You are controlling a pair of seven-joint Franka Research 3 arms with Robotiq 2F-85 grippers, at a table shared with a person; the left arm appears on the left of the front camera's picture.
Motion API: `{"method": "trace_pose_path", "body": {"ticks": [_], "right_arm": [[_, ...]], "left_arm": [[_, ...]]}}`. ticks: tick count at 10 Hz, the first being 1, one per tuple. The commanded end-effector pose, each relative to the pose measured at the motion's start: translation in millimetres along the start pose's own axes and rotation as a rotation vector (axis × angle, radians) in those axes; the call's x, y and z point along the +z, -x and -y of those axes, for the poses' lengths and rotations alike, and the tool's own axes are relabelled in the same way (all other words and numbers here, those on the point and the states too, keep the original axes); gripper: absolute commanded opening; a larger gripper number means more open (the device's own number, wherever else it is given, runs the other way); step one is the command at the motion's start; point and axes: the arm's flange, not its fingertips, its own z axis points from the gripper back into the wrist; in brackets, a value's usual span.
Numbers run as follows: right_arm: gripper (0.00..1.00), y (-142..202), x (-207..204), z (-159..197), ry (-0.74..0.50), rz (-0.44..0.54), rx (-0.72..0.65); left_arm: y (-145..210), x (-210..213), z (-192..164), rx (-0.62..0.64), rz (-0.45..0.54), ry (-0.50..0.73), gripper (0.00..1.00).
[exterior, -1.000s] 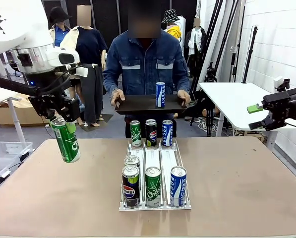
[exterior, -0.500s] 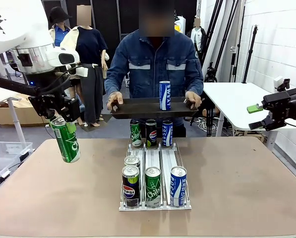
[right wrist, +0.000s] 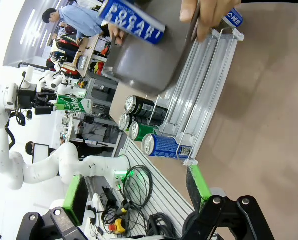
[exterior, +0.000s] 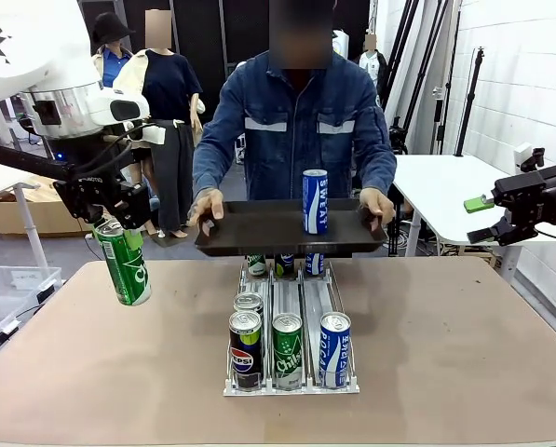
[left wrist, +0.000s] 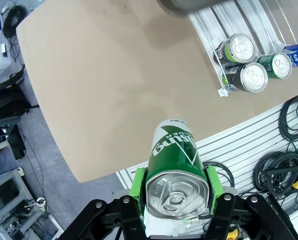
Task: Retrieve and hand over the desired beverage to the person.
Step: Place the picked can on the Handle tray extended by the person.
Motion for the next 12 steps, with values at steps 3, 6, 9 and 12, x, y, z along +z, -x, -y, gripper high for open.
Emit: {"method": "trace_pose_path", "body": {"ticks": [3, 6, 9, 12], "right_arm": [[1.0, 0, 0, 0, -0.004, 0.0, 0.001], [1.0, 0, 0, 0, -0.004, 0.0, 0.001], [1.0, 0, 0, 0, -0.004, 0.0, 0.001], [1.0, 0, 0, 0, -0.004, 0.0, 0.001]], "left_arm": [[2, 3, -1, 0.007, 0.008, 0.001, 0.0], [2, 3, -1, 0.007, 0.008, 0.001, 0.0], [2, 3, -1, 0.007, 0.008, 0.001, 0.0], [-24, 13, -5, -0.025, -0.002, 0.05, 0.0]]}}
